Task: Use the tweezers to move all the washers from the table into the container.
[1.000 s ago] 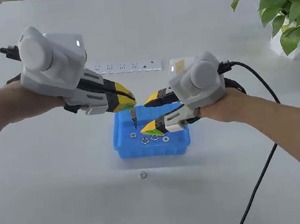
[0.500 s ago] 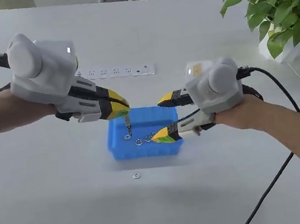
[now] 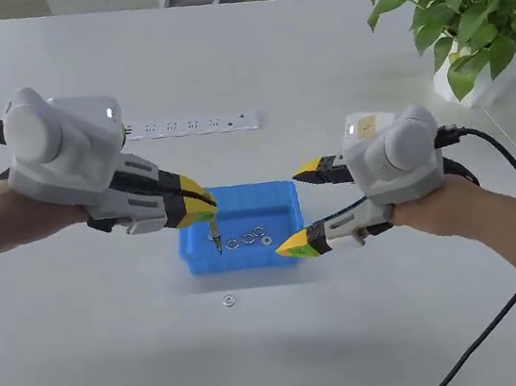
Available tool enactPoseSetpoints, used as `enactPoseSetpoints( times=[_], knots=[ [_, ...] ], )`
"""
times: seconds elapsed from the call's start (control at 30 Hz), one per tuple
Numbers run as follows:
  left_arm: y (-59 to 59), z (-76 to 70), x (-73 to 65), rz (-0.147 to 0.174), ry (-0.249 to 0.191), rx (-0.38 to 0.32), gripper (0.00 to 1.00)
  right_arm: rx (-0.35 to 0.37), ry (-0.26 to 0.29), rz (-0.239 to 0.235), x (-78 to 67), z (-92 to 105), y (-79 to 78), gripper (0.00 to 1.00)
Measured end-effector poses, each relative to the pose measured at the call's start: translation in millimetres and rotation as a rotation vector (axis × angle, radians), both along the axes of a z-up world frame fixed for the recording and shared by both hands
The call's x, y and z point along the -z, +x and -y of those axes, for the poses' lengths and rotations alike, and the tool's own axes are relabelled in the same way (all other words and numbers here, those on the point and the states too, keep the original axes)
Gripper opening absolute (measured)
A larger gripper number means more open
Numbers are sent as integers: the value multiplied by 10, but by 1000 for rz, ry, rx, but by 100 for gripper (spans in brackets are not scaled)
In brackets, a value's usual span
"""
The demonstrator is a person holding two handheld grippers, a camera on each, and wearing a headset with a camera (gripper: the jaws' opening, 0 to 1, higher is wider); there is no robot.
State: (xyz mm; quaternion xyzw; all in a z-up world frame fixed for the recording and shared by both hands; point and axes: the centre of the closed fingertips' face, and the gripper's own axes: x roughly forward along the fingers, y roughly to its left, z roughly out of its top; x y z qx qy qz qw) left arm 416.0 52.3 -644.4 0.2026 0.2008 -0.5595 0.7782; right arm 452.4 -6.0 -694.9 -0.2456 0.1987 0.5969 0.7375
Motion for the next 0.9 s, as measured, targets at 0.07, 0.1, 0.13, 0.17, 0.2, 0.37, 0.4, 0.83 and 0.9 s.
enactPoseSetpoints(
  times=[0.07,0.1,0.13,0.17,0.2,0.37,0.4,0.83,0.9],
  knots=[
    [-27,18,22,-2,-3,8,5,10,0,-4,17,34,-3,71],
    [-39,25,33,-3,-2,12,5,18,-2,-8,36,58,-6,72],
    [-49,33,47,-4,-1,15,5,21,-3,-10,46,71,-16,73],
    [-59,39,65,-5,1,20,5,28,-6,-13,62,94,-26,74],
    [-72,49,94,-3,4,26,5,31,-7,-13,73,104,-32,75],
    [-114,68,175,-11,6,44,5,50,-10,-24,139,166,-77,78],
    [-121,70,192,-15,7,46,5,53,-11,-26,153,175,-76,78],
    [-222,67,405,-56,6,54,5,64,-22,-58,304,215,-206,78],
    [-236,68,431,-61,8,56,5,64,-25,-62,318,219,-233,78]
  ],
)
